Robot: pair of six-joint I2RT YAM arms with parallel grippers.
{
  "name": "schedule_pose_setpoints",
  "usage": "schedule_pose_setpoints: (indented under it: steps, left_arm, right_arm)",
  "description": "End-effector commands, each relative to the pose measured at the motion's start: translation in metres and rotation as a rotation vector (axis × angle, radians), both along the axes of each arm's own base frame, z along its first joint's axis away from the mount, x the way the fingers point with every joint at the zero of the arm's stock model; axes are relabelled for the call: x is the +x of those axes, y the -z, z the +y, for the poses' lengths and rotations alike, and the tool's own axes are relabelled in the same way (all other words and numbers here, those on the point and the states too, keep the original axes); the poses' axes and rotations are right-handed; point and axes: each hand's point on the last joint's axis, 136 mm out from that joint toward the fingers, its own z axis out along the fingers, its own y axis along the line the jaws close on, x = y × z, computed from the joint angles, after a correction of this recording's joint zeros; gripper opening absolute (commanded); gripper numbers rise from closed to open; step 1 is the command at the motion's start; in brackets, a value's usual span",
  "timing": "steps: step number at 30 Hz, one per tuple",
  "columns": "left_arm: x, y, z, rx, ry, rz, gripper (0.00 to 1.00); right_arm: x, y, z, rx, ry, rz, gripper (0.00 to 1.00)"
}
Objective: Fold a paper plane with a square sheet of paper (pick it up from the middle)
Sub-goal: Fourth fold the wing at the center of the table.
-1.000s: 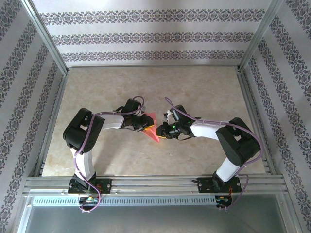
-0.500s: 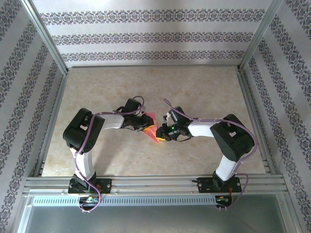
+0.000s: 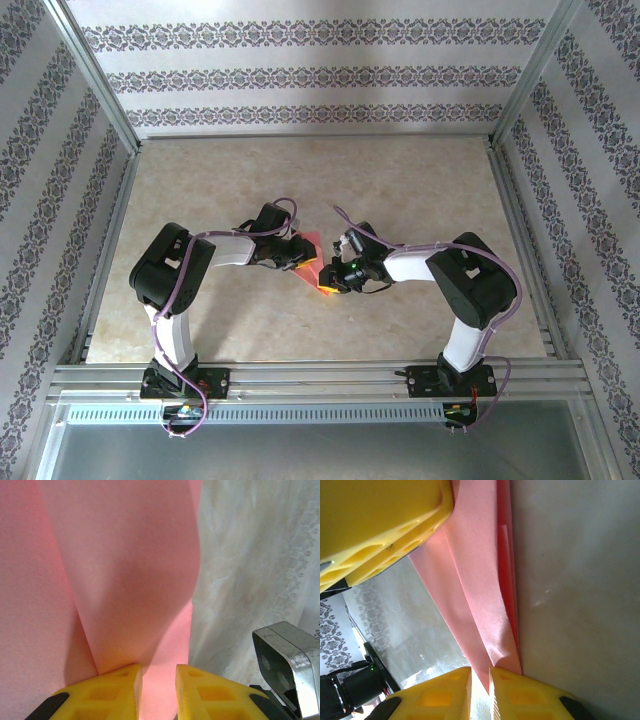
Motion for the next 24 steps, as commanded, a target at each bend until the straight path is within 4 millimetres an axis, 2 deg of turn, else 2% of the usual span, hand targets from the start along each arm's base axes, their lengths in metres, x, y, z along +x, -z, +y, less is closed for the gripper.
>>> schedule_pose_setpoints:
  steps: [1,4,11,20,24]
  left_arm:
    - [-0.016,0.033,0.016,0.091,-0.033,0.078,0.26]
    - [-0.017,0.034,0.016,0.091,-0.035,0.079,0.26]
    - [-0.017,0.033,0.016,0.091,-0.035,0.077,0.26]
    - [-0.018,0.034,0.017,0.094,-0.038,0.081,0.26]
    - [-0.018,0.035,0.017,0.094,-0.039,0.082,0.26]
  right_arm:
    - [-0.013,0.009,0.004,-0.008,-0.027,0.044,0.19]
    - [-0.015,0.008,0.006,-0.003,-0.037,0.048,0.19]
    - [-0.017,-0.008,0.008,0.013,-0.056,0.007,0.19]
    - [-0.028,0.004,0.005,-0.015,-0.061,0.039,0.19]
    - [-0.032,0.017,0.002,-0.050,-0.066,0.063,0.19]
